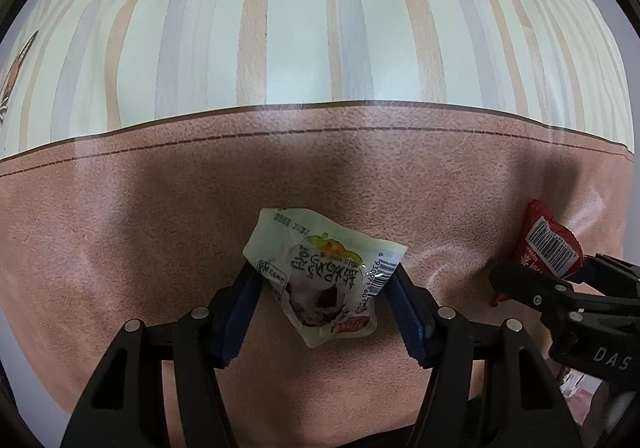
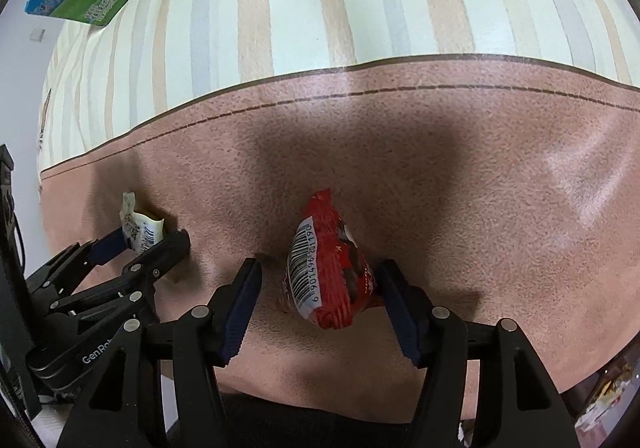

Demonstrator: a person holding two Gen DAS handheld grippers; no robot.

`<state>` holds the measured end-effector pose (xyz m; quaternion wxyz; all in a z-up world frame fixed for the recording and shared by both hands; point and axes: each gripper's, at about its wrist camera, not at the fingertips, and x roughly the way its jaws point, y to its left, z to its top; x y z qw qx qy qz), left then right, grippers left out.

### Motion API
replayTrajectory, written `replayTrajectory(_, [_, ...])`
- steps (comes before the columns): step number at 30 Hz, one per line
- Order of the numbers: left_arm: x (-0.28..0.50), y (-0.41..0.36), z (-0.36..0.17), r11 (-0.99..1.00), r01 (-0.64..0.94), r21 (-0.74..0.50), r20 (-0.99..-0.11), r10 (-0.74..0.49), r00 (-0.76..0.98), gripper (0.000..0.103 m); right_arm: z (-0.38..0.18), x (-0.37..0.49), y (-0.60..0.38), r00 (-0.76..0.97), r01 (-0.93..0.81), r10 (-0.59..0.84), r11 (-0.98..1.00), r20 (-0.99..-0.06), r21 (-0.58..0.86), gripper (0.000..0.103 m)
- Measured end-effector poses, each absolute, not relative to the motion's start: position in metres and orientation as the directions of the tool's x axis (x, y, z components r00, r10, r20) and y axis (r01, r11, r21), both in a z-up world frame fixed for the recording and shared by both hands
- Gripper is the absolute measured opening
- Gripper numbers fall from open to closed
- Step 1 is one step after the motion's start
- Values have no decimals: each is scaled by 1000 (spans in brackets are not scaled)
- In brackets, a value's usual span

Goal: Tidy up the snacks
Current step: 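Grasp the small white candy pack with the left tool while the right grasps the red candy bag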

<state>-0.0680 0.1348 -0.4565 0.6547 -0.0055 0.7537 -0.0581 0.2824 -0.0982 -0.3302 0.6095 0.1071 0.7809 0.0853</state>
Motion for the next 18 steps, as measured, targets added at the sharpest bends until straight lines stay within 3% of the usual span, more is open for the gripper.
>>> replayTrajectory(6, [-70, 131, -451, 995, 55, -80, -988, -72, -137, 53, -325, 281, -88, -217, -5, 231, 971, -949, 237, 51])
replayTrajectory(18, [-80, 130, -440, 994, 52, -91, -986, -83, -142, 51, -293, 275, -101, -182, -7, 274, 960, -944, 280, 50])
